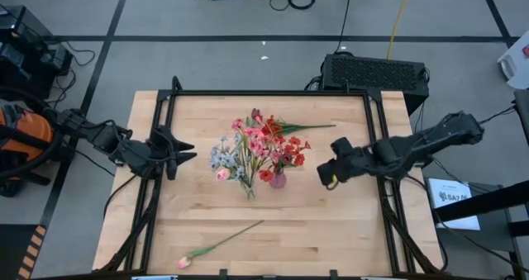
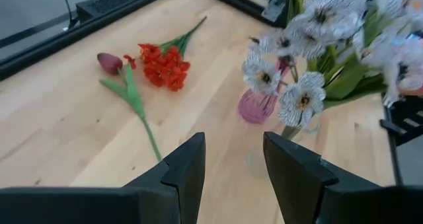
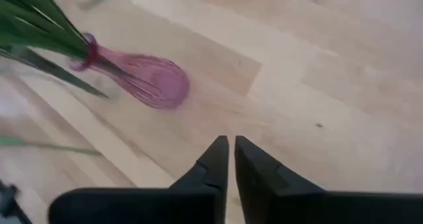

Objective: Sort flowers into vase by color
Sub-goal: Put the red flowers into the purple vase

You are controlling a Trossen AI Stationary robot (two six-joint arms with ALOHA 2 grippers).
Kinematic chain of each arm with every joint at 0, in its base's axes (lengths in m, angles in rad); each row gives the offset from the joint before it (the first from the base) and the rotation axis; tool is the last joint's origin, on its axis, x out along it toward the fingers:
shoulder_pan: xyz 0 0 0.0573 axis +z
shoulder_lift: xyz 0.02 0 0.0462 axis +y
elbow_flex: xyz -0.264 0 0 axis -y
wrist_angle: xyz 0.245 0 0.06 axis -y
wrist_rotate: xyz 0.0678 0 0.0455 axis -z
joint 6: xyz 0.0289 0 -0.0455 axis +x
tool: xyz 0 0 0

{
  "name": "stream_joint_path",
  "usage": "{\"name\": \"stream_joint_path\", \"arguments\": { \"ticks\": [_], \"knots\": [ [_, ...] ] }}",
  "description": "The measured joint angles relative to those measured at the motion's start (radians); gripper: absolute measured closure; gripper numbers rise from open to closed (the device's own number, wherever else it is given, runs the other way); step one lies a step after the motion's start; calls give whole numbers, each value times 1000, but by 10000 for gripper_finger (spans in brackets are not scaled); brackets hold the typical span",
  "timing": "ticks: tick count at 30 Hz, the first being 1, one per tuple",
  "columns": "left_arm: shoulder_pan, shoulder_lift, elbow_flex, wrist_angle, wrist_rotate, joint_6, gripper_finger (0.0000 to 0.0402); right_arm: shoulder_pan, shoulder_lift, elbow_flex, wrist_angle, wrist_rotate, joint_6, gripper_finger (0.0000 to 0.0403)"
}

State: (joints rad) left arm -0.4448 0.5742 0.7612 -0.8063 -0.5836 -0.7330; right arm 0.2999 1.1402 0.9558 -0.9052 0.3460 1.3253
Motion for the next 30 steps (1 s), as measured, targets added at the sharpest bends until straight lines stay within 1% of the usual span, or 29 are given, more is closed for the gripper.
{"name": "stream_joint_path", "arguments": {
  "ticks": [2, 5, 7, 12, 17, 20, 24, 27, 30],
  "knots": [
    [2, 29, 0, -2, 1, -20, 242, -75, 22, 0, 35, -75, -118, 398],
    [6, 78, 0, -24, 2, -46, 242, -191, 50, 0, 28, -167, -291, 401],
    [18, 106, 0, -37, 3, -80, 242, -269, 55, 0, -7, -206, -396, 401],
    [41, 151, 0, -69, 5, -178, 242, -462, 34, 0, -72, -261, -650, 402],
    [69, 190, 0, -72, 6, -231, 242, -667, 24, 0, -48, -376, -953, 402],
    [89, 212, 0, -71, 6, -231, 242, -797, 26, -13, 13, -467, -1118, 402],
    [109, 219, 0, -70, 4, -258, 242, -956, 32, -63, 142, -622, -1288, 403],
    [114, 218, 0, -70, 3, -281, 242, -1025, 61, -97, 213, -634, -1374, 403],
    [114, 217, 0, -70, 3, -283, 242, -1039, 129, -91, 266, -639, -1434, 403]
  ]
}}
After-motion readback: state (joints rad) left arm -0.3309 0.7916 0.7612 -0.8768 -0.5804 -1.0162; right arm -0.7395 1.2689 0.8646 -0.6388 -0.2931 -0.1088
